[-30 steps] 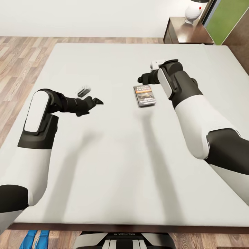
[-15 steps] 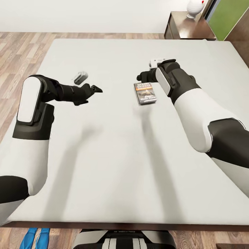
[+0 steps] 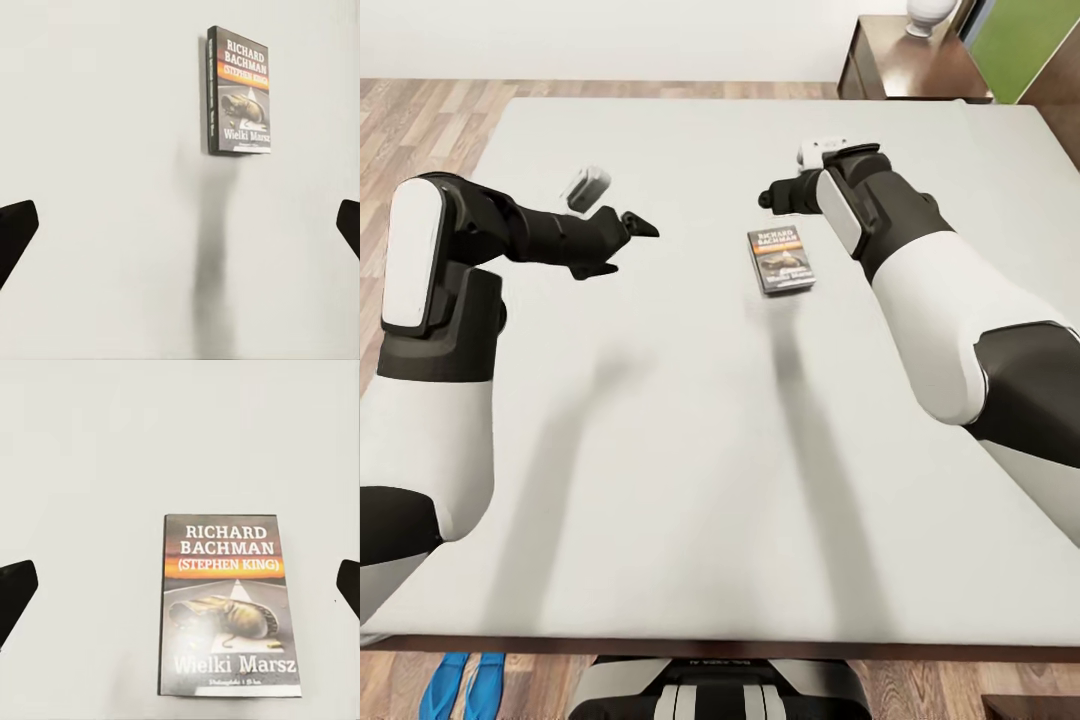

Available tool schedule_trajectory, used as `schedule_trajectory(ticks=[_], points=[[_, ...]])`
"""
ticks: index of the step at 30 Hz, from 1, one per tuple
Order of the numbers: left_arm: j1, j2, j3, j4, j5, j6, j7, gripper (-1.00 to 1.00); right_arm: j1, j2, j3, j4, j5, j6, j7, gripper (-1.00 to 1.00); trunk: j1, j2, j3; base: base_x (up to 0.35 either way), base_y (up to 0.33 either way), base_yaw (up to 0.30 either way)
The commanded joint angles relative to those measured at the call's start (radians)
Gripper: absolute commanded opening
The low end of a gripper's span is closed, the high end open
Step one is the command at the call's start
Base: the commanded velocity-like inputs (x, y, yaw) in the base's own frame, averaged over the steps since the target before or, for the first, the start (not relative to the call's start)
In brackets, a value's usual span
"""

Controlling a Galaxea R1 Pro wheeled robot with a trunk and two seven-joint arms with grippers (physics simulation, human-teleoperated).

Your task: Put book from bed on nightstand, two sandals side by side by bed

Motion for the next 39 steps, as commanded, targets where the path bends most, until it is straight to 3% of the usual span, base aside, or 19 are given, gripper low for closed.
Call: schedule_trajectory(ticks=[1,3,5,12,28,39], points=[[-0.004,0.001,-0.001,-0.006,0.021,0.001,0.025,1.0,-0.006,-0.001,0.005,-0.001,-0.001,-0.002,-0.006,1.0,0.0,0.0,-0.002,0.0,0.0,0.0],[-0.008,0.001,-0.002,-0.011,0.032,0.001,0.038,1.0,-0.01,-0.001,0.004,0.0,-0.001,-0.01,-0.017,1.0,0.0,0.0,-0.005,0.0,0.0,0.0],[-0.018,0.002,-0.003,-0.023,0.055,-0.001,0.069,1.0,-0.02,-0.001,0.003,0.001,-0.003,-0.031,-0.072,1.0,0.0,0.0,-0.008,0.0,0.0,0.0],[-0.032,0.001,-0.005,-0.033,0.073,-0.003,0.094,1.0,-0.041,-0.001,0.001,0.002,-0.007,-0.05,-0.138,1.0,0.0,0.0,-0.019,0.0,0.0,0.0],[-0.039,-0.001,-0.005,-0.037,0.081,-0.008,0.113,1.0,-0.08,0.005,-0.002,0.001,-0.013,-0.056,-0.21,1.0,0.0,0.0,-0.044,0.0,0.0,0.0],[-0.042,0.0,-0.005,-0.037,0.083,-0.009,0.115,1.0,-0.084,0.006,-0.007,0.001,-0.016,-0.055,-0.225,1.0,0.0,0.0,-0.061,0.0,0.0,0.0]])
